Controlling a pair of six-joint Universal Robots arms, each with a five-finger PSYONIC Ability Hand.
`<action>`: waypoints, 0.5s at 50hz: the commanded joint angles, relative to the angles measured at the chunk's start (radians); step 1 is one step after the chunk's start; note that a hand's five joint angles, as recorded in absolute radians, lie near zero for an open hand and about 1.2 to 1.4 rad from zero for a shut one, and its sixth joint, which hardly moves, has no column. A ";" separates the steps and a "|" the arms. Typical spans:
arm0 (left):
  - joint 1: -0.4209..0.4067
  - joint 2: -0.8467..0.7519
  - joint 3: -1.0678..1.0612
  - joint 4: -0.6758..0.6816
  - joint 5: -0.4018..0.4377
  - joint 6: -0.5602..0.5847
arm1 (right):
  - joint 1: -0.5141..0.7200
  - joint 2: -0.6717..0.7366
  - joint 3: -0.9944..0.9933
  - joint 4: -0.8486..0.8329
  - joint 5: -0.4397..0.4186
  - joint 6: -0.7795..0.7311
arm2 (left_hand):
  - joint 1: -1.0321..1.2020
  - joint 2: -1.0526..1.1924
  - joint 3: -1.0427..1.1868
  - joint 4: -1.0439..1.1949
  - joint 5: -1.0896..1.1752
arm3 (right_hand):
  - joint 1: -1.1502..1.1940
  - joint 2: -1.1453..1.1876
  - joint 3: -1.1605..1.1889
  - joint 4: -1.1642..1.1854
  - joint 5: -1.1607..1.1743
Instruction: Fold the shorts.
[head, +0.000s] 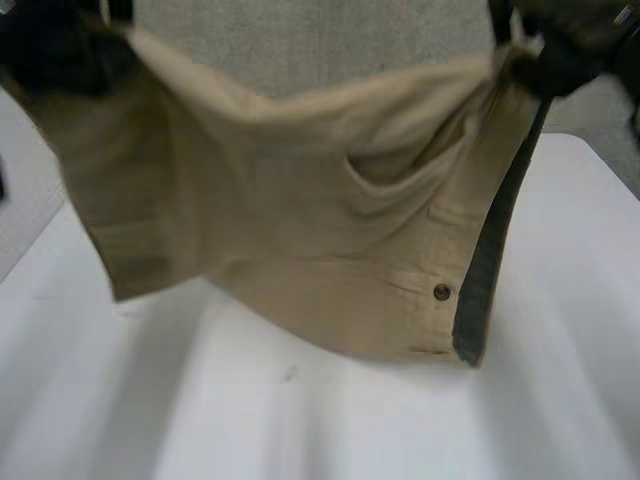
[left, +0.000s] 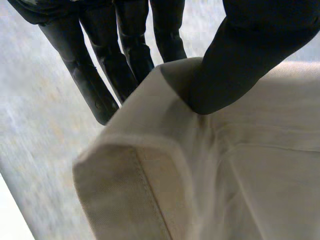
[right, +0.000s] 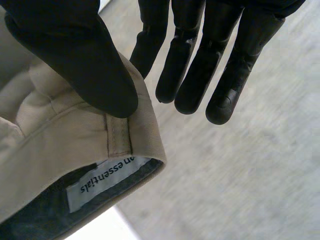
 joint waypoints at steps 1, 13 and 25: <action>-0.005 -0.001 0.156 -0.071 0.005 -0.010 | -0.003 -0.091 -0.076 0.051 -0.004 0.001 | 0.254 0.201 0.210 0.203 0.244 | 0.432 0.211 0.217 0.204 0.255; 0.068 -0.229 0.176 -0.069 0.060 -0.009 | 0.009 0.168 -0.118 0.140 0.000 -0.061 | 0.254 0.201 0.210 0.203 0.244 | 0.432 0.211 0.217 0.204 0.255; 0.156 -0.772 0.587 0.145 0.059 0.002 | 0.028 0.620 -0.397 -0.233 0.104 -0.047 | 0.254 0.201 0.210 0.203 0.244 | 0.432 0.211 0.217 0.204 0.255</action>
